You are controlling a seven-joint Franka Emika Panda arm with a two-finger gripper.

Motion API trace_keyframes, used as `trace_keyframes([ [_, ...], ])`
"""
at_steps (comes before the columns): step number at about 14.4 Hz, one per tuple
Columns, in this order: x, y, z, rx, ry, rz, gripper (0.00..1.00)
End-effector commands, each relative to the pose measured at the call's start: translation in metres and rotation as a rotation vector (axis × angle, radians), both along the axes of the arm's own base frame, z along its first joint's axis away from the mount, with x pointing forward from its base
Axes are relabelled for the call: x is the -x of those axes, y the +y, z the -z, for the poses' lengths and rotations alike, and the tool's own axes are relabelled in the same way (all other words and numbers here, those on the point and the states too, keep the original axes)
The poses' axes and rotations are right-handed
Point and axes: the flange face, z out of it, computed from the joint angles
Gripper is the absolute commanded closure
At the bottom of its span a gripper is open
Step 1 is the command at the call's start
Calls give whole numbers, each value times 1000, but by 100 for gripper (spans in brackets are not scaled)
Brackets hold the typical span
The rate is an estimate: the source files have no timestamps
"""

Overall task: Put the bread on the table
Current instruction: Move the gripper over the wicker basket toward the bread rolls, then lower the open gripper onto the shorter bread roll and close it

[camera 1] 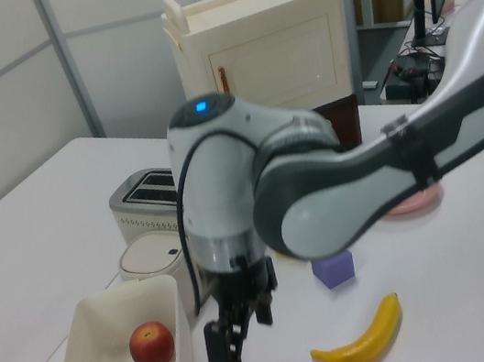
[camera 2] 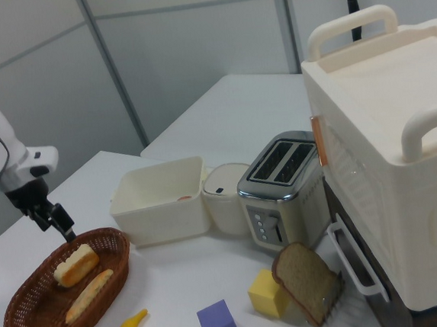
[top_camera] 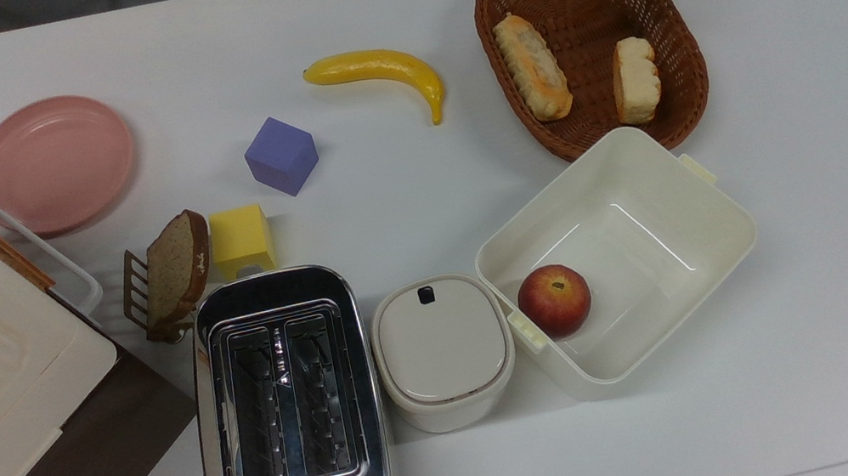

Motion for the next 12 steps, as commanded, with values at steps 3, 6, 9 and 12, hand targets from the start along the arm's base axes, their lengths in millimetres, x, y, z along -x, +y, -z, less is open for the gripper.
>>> trace_keyframes([
  [3, 4, 11, 42, 15, 43, 125, 0],
  [6, 11, 6, 64, 45, 78, 227, 0],
  [9, 12, 5, 68, 55, 78, 245, 0],
  [12, 10, 10, 71, 35, 57, 258, 0],
])
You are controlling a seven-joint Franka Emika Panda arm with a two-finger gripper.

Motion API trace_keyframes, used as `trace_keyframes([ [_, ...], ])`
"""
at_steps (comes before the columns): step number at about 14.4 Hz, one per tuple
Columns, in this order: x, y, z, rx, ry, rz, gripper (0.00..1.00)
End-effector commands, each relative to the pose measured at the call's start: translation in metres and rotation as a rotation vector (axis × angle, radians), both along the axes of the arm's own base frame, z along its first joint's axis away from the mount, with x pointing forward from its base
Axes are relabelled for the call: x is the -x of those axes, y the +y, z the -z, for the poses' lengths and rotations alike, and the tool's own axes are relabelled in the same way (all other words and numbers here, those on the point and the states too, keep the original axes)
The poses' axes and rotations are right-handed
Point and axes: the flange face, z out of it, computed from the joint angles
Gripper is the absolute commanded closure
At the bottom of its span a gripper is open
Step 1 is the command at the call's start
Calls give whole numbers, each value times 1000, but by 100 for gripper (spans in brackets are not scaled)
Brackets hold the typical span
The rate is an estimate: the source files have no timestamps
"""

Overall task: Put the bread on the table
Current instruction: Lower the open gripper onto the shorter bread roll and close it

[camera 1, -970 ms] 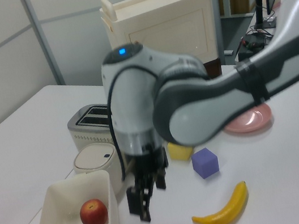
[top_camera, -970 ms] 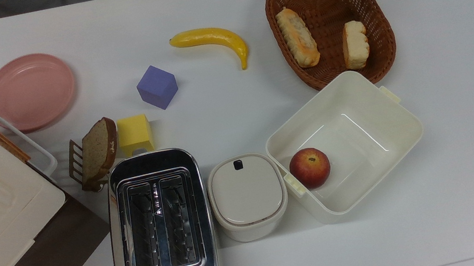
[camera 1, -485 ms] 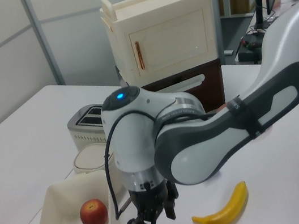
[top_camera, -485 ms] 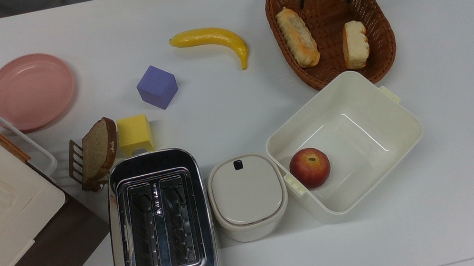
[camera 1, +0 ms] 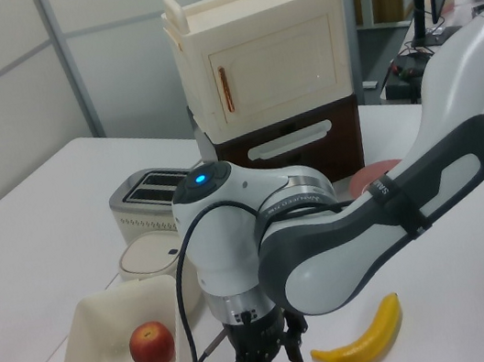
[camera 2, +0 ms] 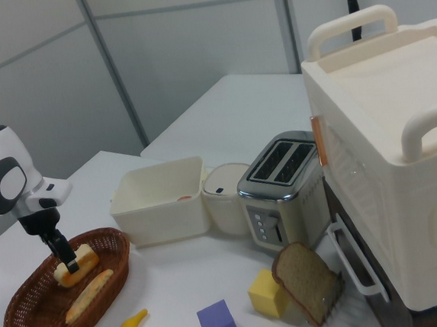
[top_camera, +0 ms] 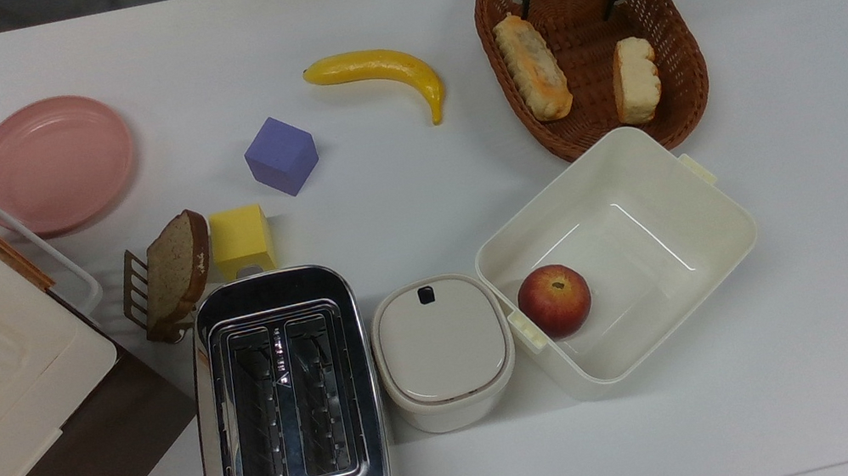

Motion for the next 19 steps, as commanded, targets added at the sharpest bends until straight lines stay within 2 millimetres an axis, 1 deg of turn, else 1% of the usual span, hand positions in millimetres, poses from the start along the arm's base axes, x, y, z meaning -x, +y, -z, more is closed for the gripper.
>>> trace_keyframes([
  [1, 4, 9, 3, -28, -70, 36, 0],
  [3, 5, 21, 7, -61, -112, 31, 0],
  [5, 2, 27, 17, -62, -123, 36, 0],
  [6, 3, 35, 22, -66, -132, 33, 0],
  [8, 2, 47, 38, -58, -156, 41, 0],
  [11, -4, 56, 58, -29, -223, 83, 0],
  [12, -3, 59, 61, -22, -237, 76, 0],
  [13, 0, 64, 59, -30, -248, 66, 0],
  [17, -1, 65, 63, -25, -251, 57, 0],
  [19, -1, 66, 69, -20, -245, 53, 0],
])
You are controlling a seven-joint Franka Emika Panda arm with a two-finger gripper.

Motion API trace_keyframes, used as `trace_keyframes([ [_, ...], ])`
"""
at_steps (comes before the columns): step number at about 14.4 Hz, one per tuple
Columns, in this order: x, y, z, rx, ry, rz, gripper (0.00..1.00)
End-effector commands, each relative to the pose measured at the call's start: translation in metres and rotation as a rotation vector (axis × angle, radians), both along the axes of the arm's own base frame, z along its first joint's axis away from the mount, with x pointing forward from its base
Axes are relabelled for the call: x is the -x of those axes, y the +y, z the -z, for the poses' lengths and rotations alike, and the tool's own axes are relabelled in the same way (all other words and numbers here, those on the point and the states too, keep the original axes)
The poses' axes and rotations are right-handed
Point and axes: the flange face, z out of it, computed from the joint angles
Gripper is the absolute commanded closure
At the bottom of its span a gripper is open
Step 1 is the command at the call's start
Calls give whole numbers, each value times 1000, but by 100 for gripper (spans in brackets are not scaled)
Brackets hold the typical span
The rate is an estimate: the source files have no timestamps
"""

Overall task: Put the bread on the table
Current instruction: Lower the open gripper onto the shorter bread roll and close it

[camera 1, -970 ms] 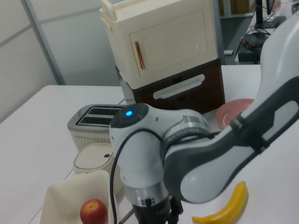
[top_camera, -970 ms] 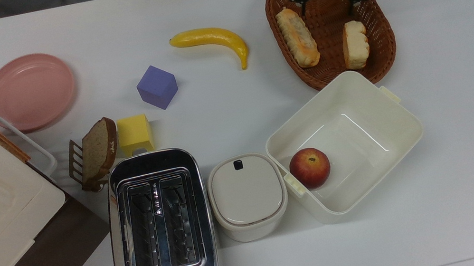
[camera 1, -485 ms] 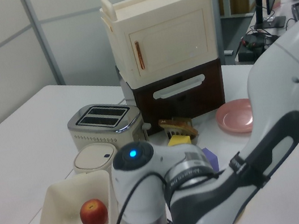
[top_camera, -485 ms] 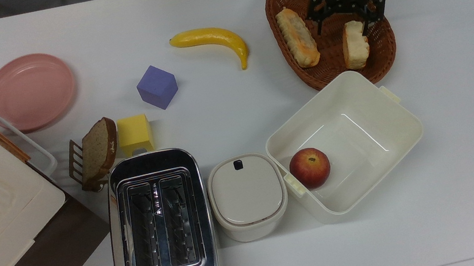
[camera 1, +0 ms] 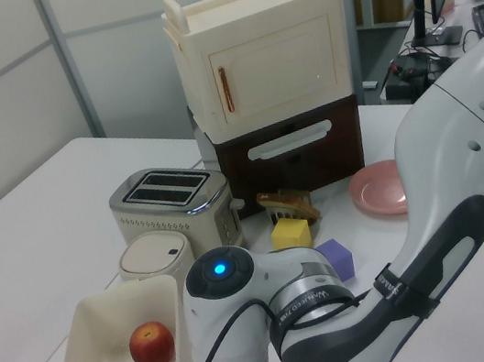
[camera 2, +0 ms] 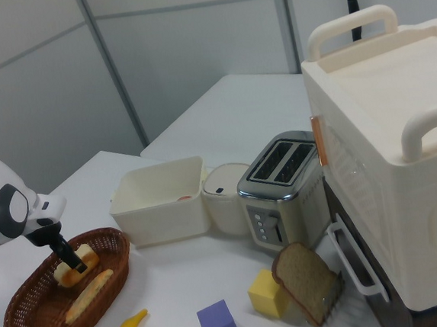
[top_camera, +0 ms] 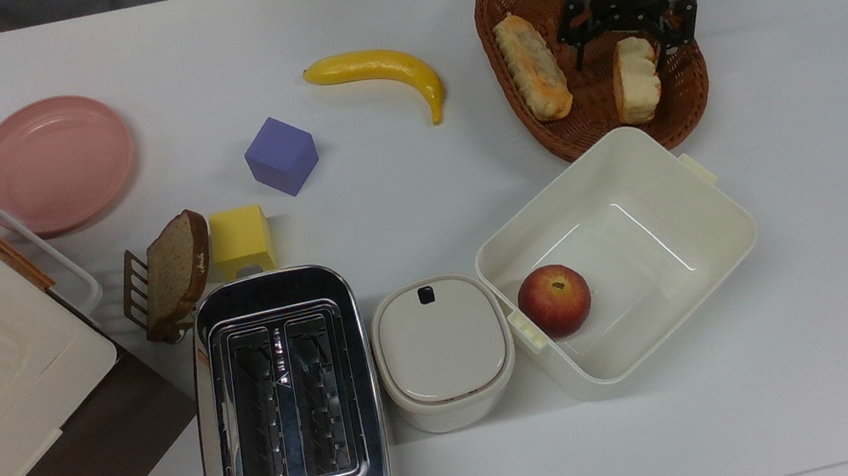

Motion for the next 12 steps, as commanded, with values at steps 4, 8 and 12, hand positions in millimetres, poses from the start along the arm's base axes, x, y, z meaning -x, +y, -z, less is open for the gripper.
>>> trace_keyframes([
  [4, 1, 5, 16, 14, -19, -12, 0],
  [8, -1, 6, 24, 40, -40, -25, 35],
  [12, -4, 6, 22, 19, -68, -34, 100],
])
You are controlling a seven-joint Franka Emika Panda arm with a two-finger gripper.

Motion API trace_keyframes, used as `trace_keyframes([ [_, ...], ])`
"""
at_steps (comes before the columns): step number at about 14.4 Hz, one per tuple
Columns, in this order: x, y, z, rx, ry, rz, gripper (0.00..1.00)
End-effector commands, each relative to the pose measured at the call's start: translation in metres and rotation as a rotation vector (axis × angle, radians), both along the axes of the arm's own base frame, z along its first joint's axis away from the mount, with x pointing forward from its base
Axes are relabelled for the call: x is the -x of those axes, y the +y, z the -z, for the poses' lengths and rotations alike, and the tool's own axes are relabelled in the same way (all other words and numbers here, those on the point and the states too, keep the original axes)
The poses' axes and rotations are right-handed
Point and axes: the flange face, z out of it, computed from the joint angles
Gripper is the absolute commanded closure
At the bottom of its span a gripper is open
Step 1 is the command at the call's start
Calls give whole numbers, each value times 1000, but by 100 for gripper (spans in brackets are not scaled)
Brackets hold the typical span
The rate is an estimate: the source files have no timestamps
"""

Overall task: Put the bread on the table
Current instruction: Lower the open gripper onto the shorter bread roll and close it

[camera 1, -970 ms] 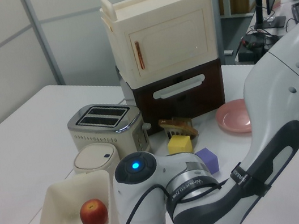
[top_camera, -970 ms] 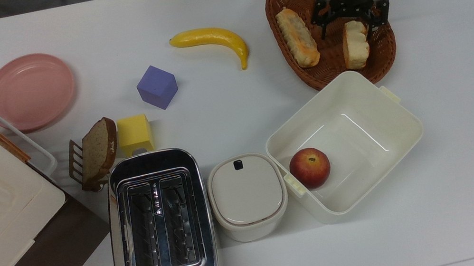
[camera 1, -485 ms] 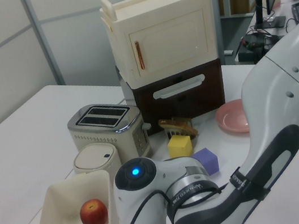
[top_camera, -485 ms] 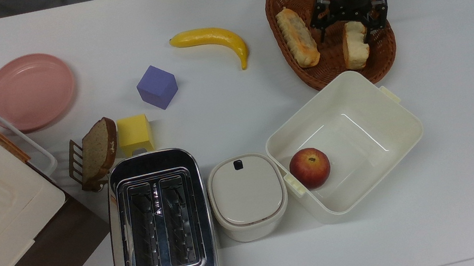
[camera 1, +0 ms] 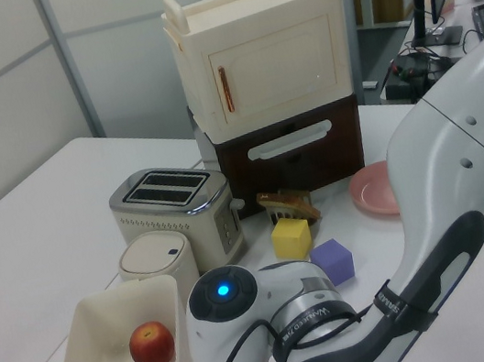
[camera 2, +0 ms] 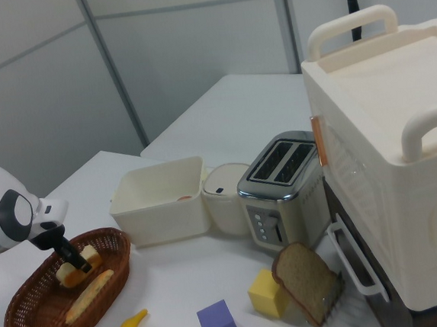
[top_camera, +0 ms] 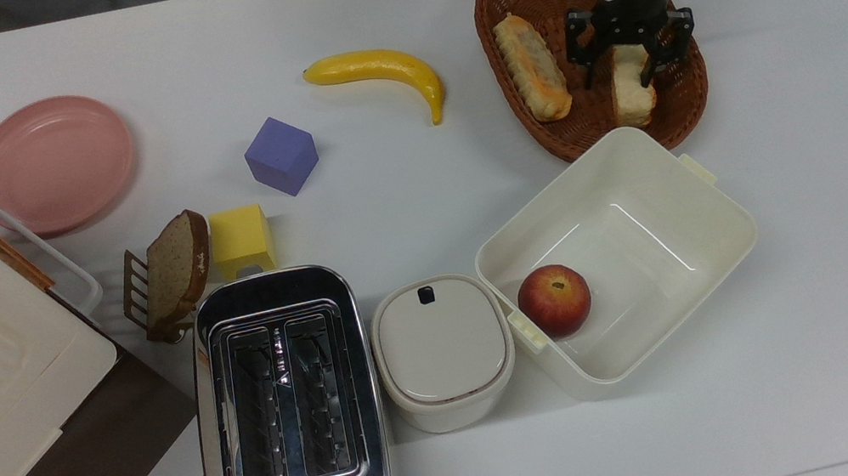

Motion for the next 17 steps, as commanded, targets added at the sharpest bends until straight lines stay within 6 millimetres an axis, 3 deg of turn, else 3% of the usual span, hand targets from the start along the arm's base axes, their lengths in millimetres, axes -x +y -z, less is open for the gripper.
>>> trace_keyframes([
  [1, -2, 1, 5, -2, -34, -6, 100],
  [8, -5, -3, 3, 9, -46, -15, 100],
  [10, -8, -9, -8, 7, -60, -7, 100],
  [13, -22, -33, -38, 0, -103, 9, 100],
  [17, -34, -70, -97, -11, -181, 50, 100],
])
